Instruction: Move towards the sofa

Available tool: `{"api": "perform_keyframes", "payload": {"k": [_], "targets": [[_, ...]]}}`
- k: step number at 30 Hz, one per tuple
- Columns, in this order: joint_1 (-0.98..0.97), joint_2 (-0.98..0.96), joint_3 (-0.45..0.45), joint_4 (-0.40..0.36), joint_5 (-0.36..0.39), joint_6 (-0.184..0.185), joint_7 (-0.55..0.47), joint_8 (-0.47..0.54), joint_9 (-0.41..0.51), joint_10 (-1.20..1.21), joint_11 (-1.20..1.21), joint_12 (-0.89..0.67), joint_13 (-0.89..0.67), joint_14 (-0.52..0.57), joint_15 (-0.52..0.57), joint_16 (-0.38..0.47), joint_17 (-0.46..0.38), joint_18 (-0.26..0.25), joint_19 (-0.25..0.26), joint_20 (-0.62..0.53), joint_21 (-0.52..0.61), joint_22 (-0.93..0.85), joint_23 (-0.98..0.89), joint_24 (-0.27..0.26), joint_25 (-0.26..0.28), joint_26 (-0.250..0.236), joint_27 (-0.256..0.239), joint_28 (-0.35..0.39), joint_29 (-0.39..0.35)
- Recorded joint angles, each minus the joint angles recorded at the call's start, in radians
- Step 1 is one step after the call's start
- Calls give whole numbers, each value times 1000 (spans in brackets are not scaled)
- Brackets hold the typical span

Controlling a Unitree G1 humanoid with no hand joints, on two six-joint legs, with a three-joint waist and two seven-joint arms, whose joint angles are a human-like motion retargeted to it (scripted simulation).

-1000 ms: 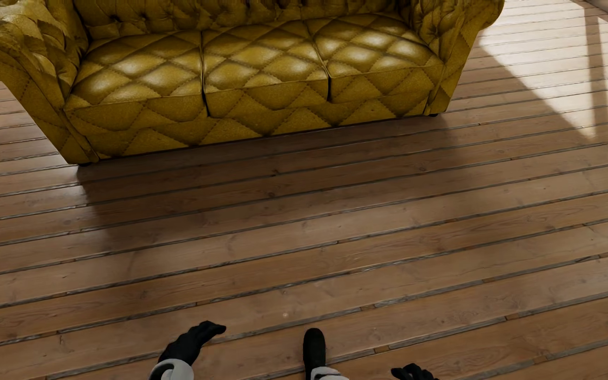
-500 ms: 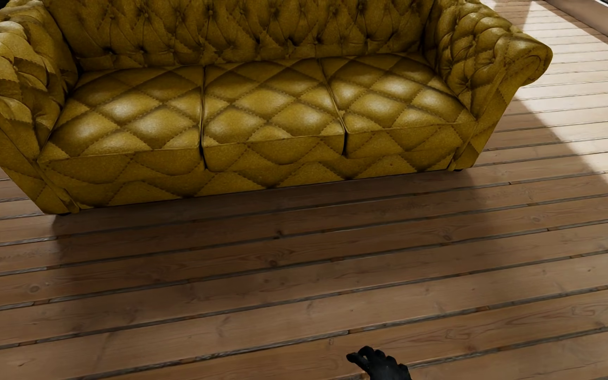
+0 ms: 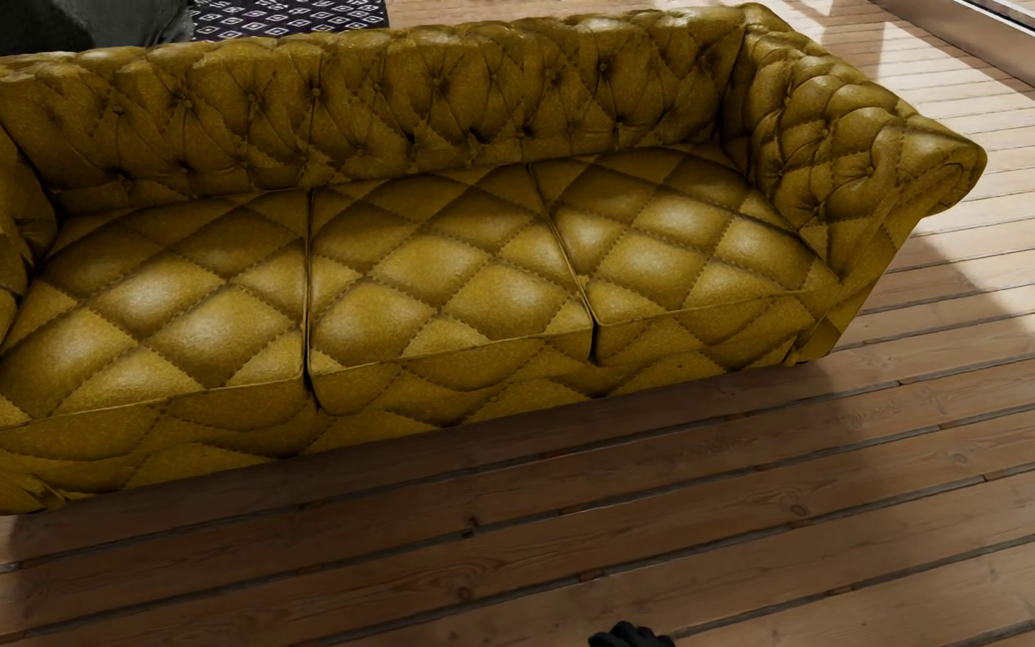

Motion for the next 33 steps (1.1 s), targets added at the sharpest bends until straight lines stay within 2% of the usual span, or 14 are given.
{"api": "perform_keyframes", "payload": {"k": [2, 3, 6, 8, 10, 11, 12, 13, 14, 18, 21, 23, 28, 33], "targets": [[48, -149, 7, -46, -117, -31, 54, -45, 4, 11, 278, -18, 10, -56, 182, -13, -62, 22, 144, -5, 53, -4, 5, -1, -45, -21, -19, 7, 69], [71, -224, 5, -72, -168, -48, 74, -53, 7, 17, 389, -23, 21, -83, 217, -13, -91, 28, 184, -8, 58, 6, -8, 0, -47, -46, -27, 22, 79], [148, -409, -8, -140, -181, -81, 93, -27, 18, 31, 491, -89, 92, -154, -48, -23, -116, 41, 141, -2, -61, 48, -84, 19, 46, -51, 12, 48, 30], [195, -485, -28, -168, -194, -88, 71, -33, 22, 34, 352, -123, 130, -190, -220, -28, -99, 45, 110, -7, -142, 45, -130, 30, 114, -60, 42, 53, -15], [243, -519, -54, -186, -178, -89, 32, -27, 21, 6, 77, -144, 148, -203, -272, -14, -92, 43, 44, -41, -155, 12, -149, 31, 117, -91, 48, 48, -26], [270, -517, -67, -192, -144, -87, 7, 14, 19, -21, -95, -151, 155, -199, -251, -3, -87, 41, 50, -63, -151, -4, -150, 29, 108, -106, 47, 41, -24], [296, -503, -80, -197, -84, -83, -23, 120, 18, -45, -250, -159, 162, -195, -151, 7, -80, 38, 58, -83, -150, -16, -148, 25, 99, -114, 45, 33, -23], [318, -482, -91, -203, -45, -79, -51, 217, 18, -51, -341, -165, 171, -197, -28, 10, -75, 35, 75, -100, -151, -20, -143, 21, 92, -115, 45, 28, -23], [337, -469, -96, -209, -38, -77, -75, 242, 20, -44, -331, -170, 179, -203, -17, 10, -70, 31, 62, -111, -151, -19, -136, 17, 84, -110, 46, 27, -22], [395, -369, -95, -198, -84, -60, -174, 128, 11, -35, -376, -179, 184, -146, -62, -9, -30, -38, 11, -103, -144, 33, -86, 4, 56, -50, 61, 48, 35], [399, -310, -91, -172, -80, -44, -235, 71, 1, -7, -432, -138, 124, -94, -65, -3, -35, -105, -10, -110, -88, 43, -71, -1, 0, -59, 34, 34, 127], [409, -287, -94, -155, -70, -35, -253, 50, -1, 3, -436, -110, 84, -82, -84, 11, -40, -135, -20, -145, -91, 58, -99, 12, -8, -61, 21, 13, 112], [440, -244, -103, -122, -41, -15, -289, 25, -14, 2, -442, -88, 19, -51, -125, 34, 0, -173, -36, -182, -169, 141, -179, 39, 72, -4, 18, -41, 33], [430, -222, -101, -100, -16, -2, -303, 21, -22, 53, -448, -95, -18, -34, -160, 33, -5, -172, -43, -162, -86, 96, -160, 16, 50, -24, 3, -4, 52]]}}
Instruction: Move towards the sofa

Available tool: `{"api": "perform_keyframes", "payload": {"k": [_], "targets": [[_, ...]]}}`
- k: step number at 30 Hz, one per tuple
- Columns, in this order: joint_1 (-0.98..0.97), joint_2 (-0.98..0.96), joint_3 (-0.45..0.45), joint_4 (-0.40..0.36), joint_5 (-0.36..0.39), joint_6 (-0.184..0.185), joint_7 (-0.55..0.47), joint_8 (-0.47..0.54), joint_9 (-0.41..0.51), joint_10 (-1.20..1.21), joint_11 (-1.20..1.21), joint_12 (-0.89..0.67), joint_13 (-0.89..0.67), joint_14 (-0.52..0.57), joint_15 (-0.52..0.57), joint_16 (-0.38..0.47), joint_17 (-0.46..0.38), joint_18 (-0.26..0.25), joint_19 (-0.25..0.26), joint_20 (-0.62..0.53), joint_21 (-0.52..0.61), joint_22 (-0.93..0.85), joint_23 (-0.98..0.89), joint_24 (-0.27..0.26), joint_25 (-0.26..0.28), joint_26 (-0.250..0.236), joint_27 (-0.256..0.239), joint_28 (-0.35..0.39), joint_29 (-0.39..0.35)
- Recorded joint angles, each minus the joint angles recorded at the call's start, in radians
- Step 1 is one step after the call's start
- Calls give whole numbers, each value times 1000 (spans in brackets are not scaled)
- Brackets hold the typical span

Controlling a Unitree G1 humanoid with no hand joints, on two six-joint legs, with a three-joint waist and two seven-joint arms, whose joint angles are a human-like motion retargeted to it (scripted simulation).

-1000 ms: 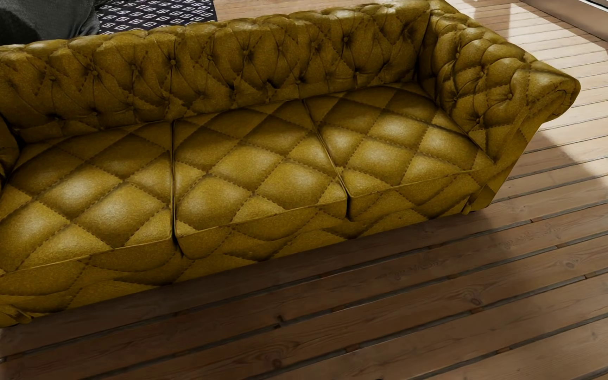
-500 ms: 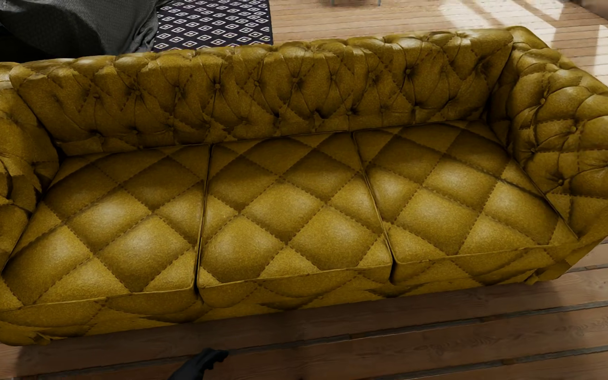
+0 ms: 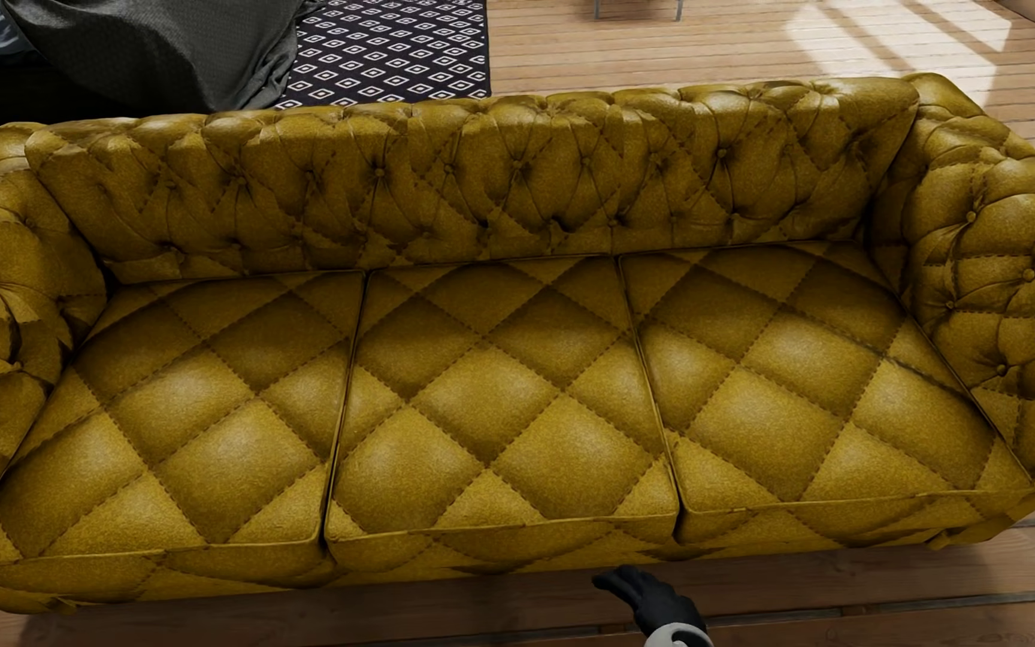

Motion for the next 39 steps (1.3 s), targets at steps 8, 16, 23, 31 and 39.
{"api": "perform_keyframes", "payload": {"k": [8, 16, 23, 31, 39], "targets": [[-53, 1, -2, 35, 46, 19, 12, 8, -8, 119, 16, -32, 35, 20, -37, 5, 16, -6, -19, -11, 27, -94, 163, -32, -35, -27, 41, 17, 2], [-120, -8, -12, 67, 88, 39, 21, 20, -10, 258, 45, -35, 90, 54, -64, 33, 4, -45, -30, -3, -5, -40, 165, -20, -42, -13, 62, 0, 9], [-211, -25, -8, 113, 100, 59, 60, -6, -4, 407, 59, -25, 76, 17, -77, 41, 3, -83, -19, 21, -36, -54, 152, -15, -41, -17, 43, 1, -1], [-226, -20, 12, 192, 92, 68, 175, 17, 0, 130, 24, -17, 3, -222, -60, 22, 9, 56, -1, 19, -26, -73, 127, -13, -47, -11, 18, 3, -6], [-245, -18, 19, 113, 76, 60, 34, 61, 12, 3, 7, -13, -4, -206, -43, 22, 16, 84, 32, 35, -6, -79, 129, -13, -38, -10, 20, 9, -9]]}}
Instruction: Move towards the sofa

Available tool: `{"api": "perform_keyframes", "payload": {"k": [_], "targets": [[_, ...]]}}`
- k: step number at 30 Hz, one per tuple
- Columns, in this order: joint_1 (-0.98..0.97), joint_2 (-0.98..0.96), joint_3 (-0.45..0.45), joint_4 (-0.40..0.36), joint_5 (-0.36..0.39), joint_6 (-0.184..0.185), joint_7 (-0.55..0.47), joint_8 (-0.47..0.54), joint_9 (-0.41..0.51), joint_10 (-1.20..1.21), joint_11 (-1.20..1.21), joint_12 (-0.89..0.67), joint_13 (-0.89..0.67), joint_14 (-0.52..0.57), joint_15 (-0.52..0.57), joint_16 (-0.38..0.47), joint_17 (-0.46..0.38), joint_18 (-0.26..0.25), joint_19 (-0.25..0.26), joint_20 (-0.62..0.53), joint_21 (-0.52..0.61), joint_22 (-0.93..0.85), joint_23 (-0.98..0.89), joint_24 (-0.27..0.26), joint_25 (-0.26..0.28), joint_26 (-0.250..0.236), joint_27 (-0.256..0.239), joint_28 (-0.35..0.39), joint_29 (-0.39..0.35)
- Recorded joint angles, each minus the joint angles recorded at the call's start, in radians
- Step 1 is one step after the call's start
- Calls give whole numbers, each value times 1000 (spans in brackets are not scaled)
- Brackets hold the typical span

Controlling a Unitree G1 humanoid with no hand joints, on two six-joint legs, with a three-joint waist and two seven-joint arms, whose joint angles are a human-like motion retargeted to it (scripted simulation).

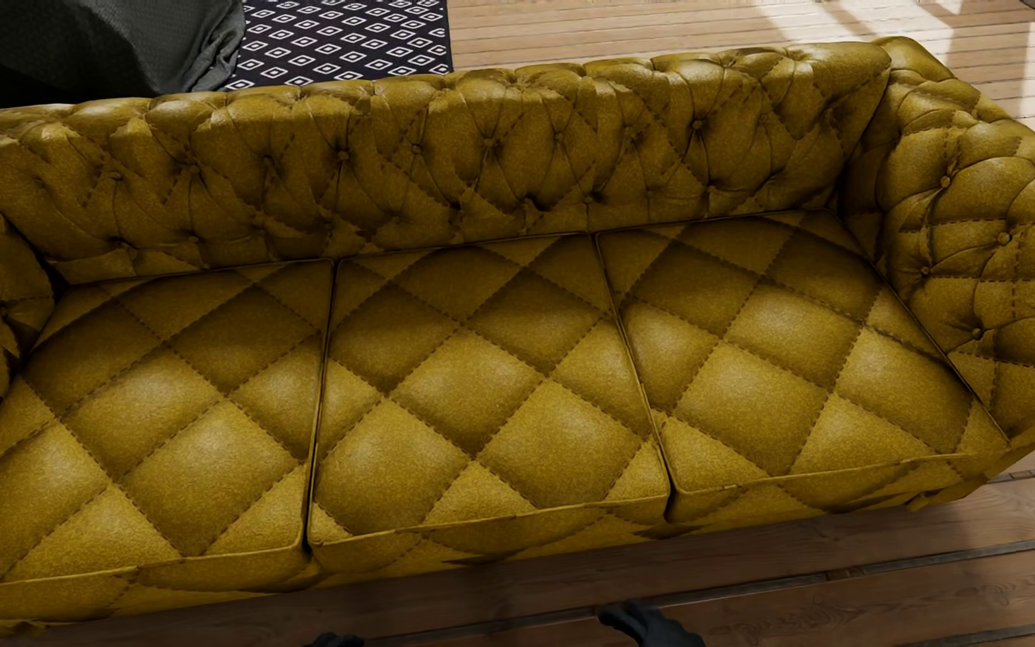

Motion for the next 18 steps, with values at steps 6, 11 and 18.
{"api": "perform_keyframes", "payload": {"k": [6, 11, 18], "targets": [[69, 12, 3, -69, -71, -30, -8, -10, -6, -138, -6, -43, 78, 48, 0, -15, 18, 47, 39, -11, -13, 46, 7, 17, -10, -9, 104, -1, -141], [57, -27, 16, -98, -95, -52, 18, 14, -13, -140, 34, -34, 51, 56, 5, -28, 27, 71, 66, 24, 30, 50, 38, 0, -2, -17, 122, 23, -143], [23, -104, 17, -100, -96, -84, 74, 27, -11, -115, 123, -46, 12, 53, 29, -10, 11, 90, 82, 1, 56, 103, -108, 23, 54, 14, 45, -1, -147]]}}
